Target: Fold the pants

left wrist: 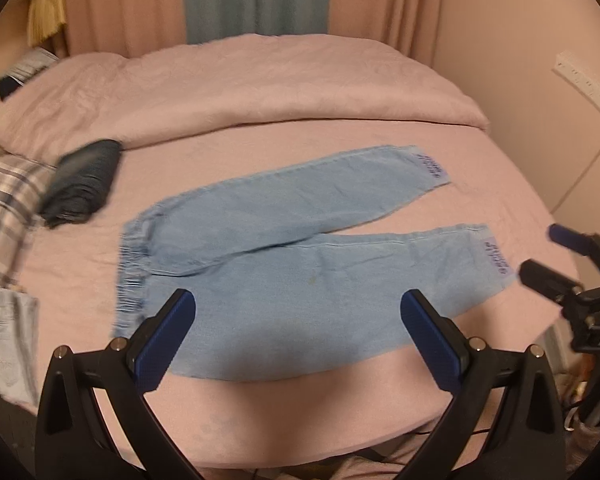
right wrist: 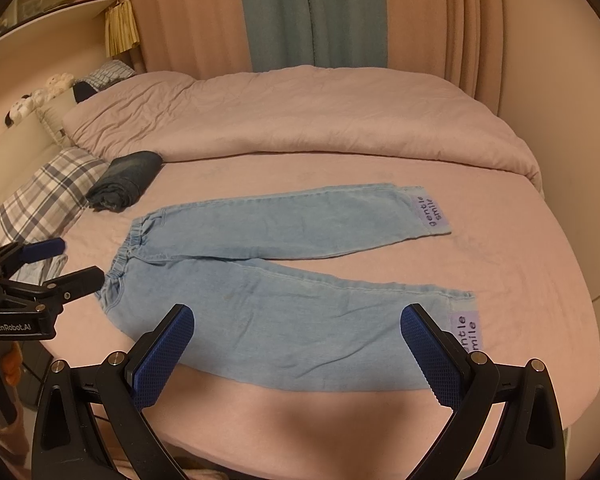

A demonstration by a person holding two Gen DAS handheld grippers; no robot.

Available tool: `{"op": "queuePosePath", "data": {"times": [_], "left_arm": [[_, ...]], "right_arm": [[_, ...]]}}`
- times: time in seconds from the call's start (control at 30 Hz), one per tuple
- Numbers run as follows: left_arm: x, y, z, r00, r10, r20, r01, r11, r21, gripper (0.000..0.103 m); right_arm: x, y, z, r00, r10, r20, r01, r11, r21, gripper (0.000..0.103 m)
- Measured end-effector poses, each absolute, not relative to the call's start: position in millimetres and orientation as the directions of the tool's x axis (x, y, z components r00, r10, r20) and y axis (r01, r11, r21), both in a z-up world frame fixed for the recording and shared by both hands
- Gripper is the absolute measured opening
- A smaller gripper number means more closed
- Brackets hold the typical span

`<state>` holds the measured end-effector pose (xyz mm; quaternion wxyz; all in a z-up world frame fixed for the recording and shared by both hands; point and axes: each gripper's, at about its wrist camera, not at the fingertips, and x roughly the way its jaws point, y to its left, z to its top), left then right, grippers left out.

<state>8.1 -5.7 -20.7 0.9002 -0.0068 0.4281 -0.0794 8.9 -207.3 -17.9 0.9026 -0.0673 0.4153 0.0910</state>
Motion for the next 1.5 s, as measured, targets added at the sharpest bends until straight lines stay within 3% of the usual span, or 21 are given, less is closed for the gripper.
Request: {"op": "queuePosePath", "data": {"times": [0.1, 0.27, 0.3, 0.37, 0.4, 0.43, 0.53, 0.67, 0.77, 0.87, 0.9, 0.93, 1.0, 1.03, 1.13, 1.27, 1.43, 1.5], "left_arm": [[18.0, 9.3, -46.0, 0.616, -0.181, -0.766, 0.140, 0.983, -0.120, 0.102], [25.9, 42.6, -95.1, 0.594, -0.119, -0.796, 0.128, 0.990, -0.053, 0.096], [24.6, 49.3, -106.3, 0.587, -0.101, -0.803, 0.139, 0.990, -0.023, 0.091], [18.3, 60.1, -127.3, 0.581, -0.046, -0.812, 0.179, 0.981, 0.073, 0.073], [13.3, 65.5, -137.6, 0.577, -0.026, -0.816, 0.213, 0.970, 0.119, 0.058], [6.6, 71.7, -147.8, 0.572, -0.003, -0.820, 0.242, 0.956, 0.165, 0.053], [-14.0, 90.4, -169.5, 0.574, 0.038, -0.818, 0.309, 0.915, 0.259, 0.053], [-31.5, 107.1, -191.4, 0.586, 0.078, -0.807, 0.366, 0.862, 0.349, 0.055], [-34.0, 110.1, -205.6, 0.607, 0.099, -0.788, 0.408, 0.812, 0.417, 0.054], [-31.1, 104.6, -219.3, 0.648, 0.129, -0.751, 0.425, 0.757, 0.496, 0.056], [-28.0, 103.7, -220.3, 0.659, 0.128, -0.741, 0.421, 0.753, 0.505, 0.056], [-23.6, 104.0, -219.6, 0.665, 0.119, -0.738, 0.417, 0.759, 0.499, 0.053], [-16.8, 107.2, -216.0, 0.649, 0.082, -0.756, 0.426, 0.785, 0.450, 0.039], [-16.4, 110.2, -214.1, 0.651, 0.071, -0.756, 0.423, 0.793, 0.439, 0.037], [-27.3, 120.1, -206.7, 0.656, 0.042, -0.754, 0.429, 0.801, 0.417, 0.028], [-39.6, 121.3, -208.7, 0.640, 0.023, -0.768, 0.446, 0.803, 0.396, 0.028], [-35.6, 122.0, -206.8, 0.624, 0.045, -0.780, 0.424, 0.819, 0.387, 0.037], [-38.4, 132.8, -189.2, 0.615, 0.014, -0.788, 0.407, 0.851, 0.333, 0.044]], "right_arm": [[8.7, -197.0, -33.3, 0.630, 0.143, -0.763, -0.278, 0.959, -0.050, 0.103], [1.9, -154.0, -91.8, 0.599, 0.123, -0.792, -0.440, 0.877, -0.196, 0.103], [-1.2, -143.9, -105.0, 0.593, 0.133, -0.794, -0.481, 0.849, -0.217, 0.103], [-6.0, -128.5, -123.5, 0.592, 0.149, -0.792, -0.545, 0.798, -0.257, 0.103], [-11.7, -117.7, -135.0, 0.595, 0.161, -0.788, -0.587, 0.756, -0.288, 0.103], [-16.6, -109.9, -142.0, 0.601, 0.164, -0.782, -0.613, 0.722, -0.319, 0.103], [-43.0, -83.4, -170.0, 0.655, 0.188, -0.732, -0.683, 0.563, -0.466, 0.102], [-68.3, -59.7, -210.4, 0.640, 0.223, -0.735, -0.754, 0.366, -0.545, 0.072], [-66.7, -52.3, -239.7, 0.633, 0.173, -0.755, -0.766, 0.283, -0.577, 0.056], [-61.2, -48.5, -246.5, 0.663, 0.179, -0.727, -0.745, 0.252, -0.618, 0.049], [-61.1, -46.5, -247.4, 0.672, 0.185, -0.717, -0.738, 0.245, -0.628, 0.043], [-59.3, -44.3, -247.7, 0.676, 0.188, -0.712, -0.735, 0.243, -0.634, 0.036], [-50.9, -42.4, -246.1, 0.657, 0.188, -0.730, -0.751, 0.246, -0.612, 0.008], [-51.2, -43.1, -243.1, 0.639, 0.202, -0.742, -0.767, 0.245, -0.593, 0.006], [-66.5, -41.7, -240.1, 0.650, 0.218, -0.728, -0.759, 0.229, -0.609, 0.006], [-67.6, -37.6, -237.9, 0.610, 0.231, -0.758, -0.791, 0.248, -0.560, 0.006], [-61.4, -30.2, -251.8, 0.601, 0.202, -0.774, -0.797, 0.224, -0.561, 0.006], [-54.9, -35.9, -231.8, 0.542, 0.228, -0.809, -0.831, 0.292, -0.474, 0.015]]}}
